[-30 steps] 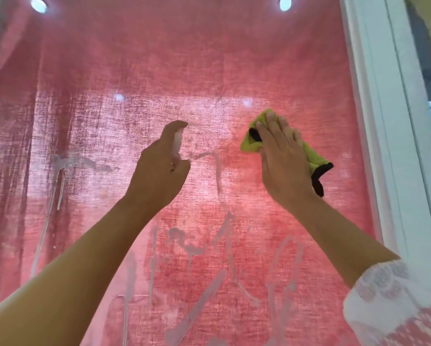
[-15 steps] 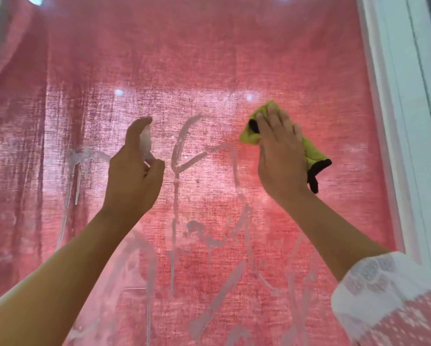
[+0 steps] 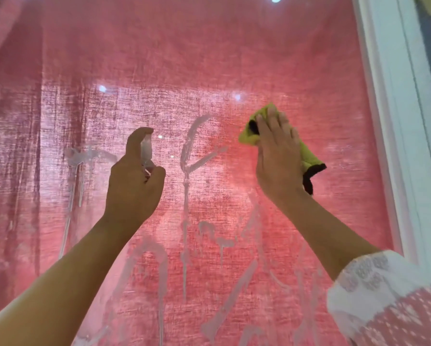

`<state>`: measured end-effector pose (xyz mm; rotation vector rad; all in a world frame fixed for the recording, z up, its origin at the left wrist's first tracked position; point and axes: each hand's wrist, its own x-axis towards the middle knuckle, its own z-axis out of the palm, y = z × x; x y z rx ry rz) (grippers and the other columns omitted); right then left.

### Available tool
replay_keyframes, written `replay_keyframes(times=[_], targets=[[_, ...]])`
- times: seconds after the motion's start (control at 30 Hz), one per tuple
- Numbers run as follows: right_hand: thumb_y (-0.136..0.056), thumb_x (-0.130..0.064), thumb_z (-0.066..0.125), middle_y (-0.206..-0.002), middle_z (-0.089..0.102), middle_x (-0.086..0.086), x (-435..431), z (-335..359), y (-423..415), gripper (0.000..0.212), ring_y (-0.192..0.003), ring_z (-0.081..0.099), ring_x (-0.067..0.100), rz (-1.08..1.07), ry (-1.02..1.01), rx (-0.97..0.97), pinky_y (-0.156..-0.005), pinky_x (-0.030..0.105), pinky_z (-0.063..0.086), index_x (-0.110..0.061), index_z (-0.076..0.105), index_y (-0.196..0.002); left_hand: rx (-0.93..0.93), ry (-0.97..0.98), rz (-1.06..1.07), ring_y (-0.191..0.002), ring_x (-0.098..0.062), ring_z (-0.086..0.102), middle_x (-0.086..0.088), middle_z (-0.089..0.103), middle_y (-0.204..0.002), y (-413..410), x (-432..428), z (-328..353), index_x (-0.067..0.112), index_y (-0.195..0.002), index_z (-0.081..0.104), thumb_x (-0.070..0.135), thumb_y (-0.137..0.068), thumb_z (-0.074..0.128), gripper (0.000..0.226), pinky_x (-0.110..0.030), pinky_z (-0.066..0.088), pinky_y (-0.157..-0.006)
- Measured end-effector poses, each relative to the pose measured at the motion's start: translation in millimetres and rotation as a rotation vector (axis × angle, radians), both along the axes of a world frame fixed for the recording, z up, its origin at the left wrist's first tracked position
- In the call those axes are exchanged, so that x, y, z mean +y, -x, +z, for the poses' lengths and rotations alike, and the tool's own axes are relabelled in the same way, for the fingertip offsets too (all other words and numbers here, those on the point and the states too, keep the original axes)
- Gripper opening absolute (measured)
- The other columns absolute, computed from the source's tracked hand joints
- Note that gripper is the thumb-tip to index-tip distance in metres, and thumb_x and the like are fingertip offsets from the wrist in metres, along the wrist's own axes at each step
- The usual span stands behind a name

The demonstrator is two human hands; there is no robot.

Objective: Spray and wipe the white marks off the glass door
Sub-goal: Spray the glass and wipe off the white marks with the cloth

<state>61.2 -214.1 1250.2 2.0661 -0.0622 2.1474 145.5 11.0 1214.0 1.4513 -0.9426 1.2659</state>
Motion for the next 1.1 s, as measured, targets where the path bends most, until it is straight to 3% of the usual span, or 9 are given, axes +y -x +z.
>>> replay_keyframes(times=[0.1,0.3,0.4,0.5,0.6,0.77,0.9,1.0,1.1], targets=[[-0.092,0.004,0.046,-0.157,0.021,0.010,22,12,-16,0.057,-0.146,0.013,0.028,0.009,0.069,0.044,-0.118,0.043,0.007,-0.010,0.034,-0.146,-0.008,-0.005,-0.012,-0.042,-0.029,0.052,-0.013,0.056,-0.052,-1,1,1,0.027,-0.139,0.033,0.000,-0.088,0.048,0.059,-0.047,0.048,-0.046],[-0.095,-0.001,0.046,-0.155,0.025,0.008,0,-42,-4,0.051,-0.146,0.016,0.023,-0.037,0.361,0.213,-0.118,0.046,0.016,-0.009,0.037,-0.145,-0.002,-0.023,-0.066,-0.047,-0.033,0.056,-0.016,0.056,-0.054,-4,4,-1,0.030,-0.138,0.034,0.000,-0.088,0.048,0.060,-0.051,0.047,-0.048],[-0.100,-0.013,0.032,-0.157,0.019,0.005,-5,-25,2,0.048,-0.146,0.011,0.020,-0.050,0.205,0.161,-0.119,0.044,0.012,-0.012,0.029,-0.148,-0.007,-0.033,-0.070,-0.049,-0.031,0.057,-0.014,0.056,-0.054,-5,5,-2,0.032,-0.138,0.032,0.001,-0.088,0.048,0.061,-0.052,0.048,-0.050],[-0.101,-0.010,0.036,-0.157,0.018,0.008,14,8,-7,0.047,-0.147,0.010,0.025,-0.019,0.028,0.064,-0.119,0.044,0.007,-0.010,0.030,-0.147,-0.002,-0.024,-0.087,-0.049,-0.029,0.057,-0.013,0.056,-0.055,-8,5,-1,0.034,-0.138,0.032,0.003,-0.089,0.048,0.060,-0.050,0.048,-0.049],[-0.101,-0.016,0.033,-0.157,0.019,0.007,30,10,-18,0.046,-0.147,0.010,0.024,0.016,0.060,0.077,-0.119,0.042,0.005,-0.011,0.032,-0.146,-0.005,-0.042,-0.089,-0.044,-0.020,0.053,-0.008,0.056,-0.055,-8,4,-1,0.034,-0.138,0.031,0.004,-0.089,0.048,0.060,-0.043,0.045,-0.044],[-0.100,-0.018,0.032,-0.157,0.023,0.004,18,-33,-8,0.046,-0.147,0.014,0.020,0.012,0.357,0.263,-0.119,0.043,0.013,-0.013,0.034,-0.146,0.010,-0.092,-0.090,-0.042,-0.006,0.047,0.003,0.050,-0.057,-11,7,2,0.034,-0.138,0.031,0.005,-0.089,0.048,0.059,-0.022,0.031,-0.042],[-0.101,-0.022,0.027,-0.157,0.019,0.006,10,-11,-3,0.048,-0.146,0.013,0.022,-0.051,0.158,0.158,-0.119,0.043,0.011,-0.012,0.030,-0.147,0.010,-0.121,-0.118,-0.040,-0.004,0.045,0.006,0.047,-0.053,-10,10,3,0.032,-0.139,0.033,0.004,-0.089,0.047,0.058,-0.014,0.031,-0.038],[-0.102,-0.014,0.035,-0.157,0.018,0.010,24,29,-10,0.046,-0.146,0.013,0.029,-0.028,-0.018,0.064,-0.117,0.046,0.010,-0.008,0.030,-0.147,0.006,-0.125,-0.130,-0.040,-0.004,0.045,0.006,0.045,-0.051,-10,11,3,0.029,-0.139,0.033,0.003,-0.089,0.047,0.059,-0.014,0.032,-0.039],[-0.102,-0.014,0.034,-0.158,0.015,0.008,46,52,-21,0.047,-0.147,0.008,0.027,-0.023,-0.010,0.088,-0.118,0.043,0.003,-0.011,0.027,-0.148,-0.005,-0.127,-0.120,-0.043,-0.004,0.047,0.006,0.045,-0.052,-11,11,3,0.029,-0.139,0.034,0.003,-0.088,0.048,0.059,-0.015,0.034,-0.041]])
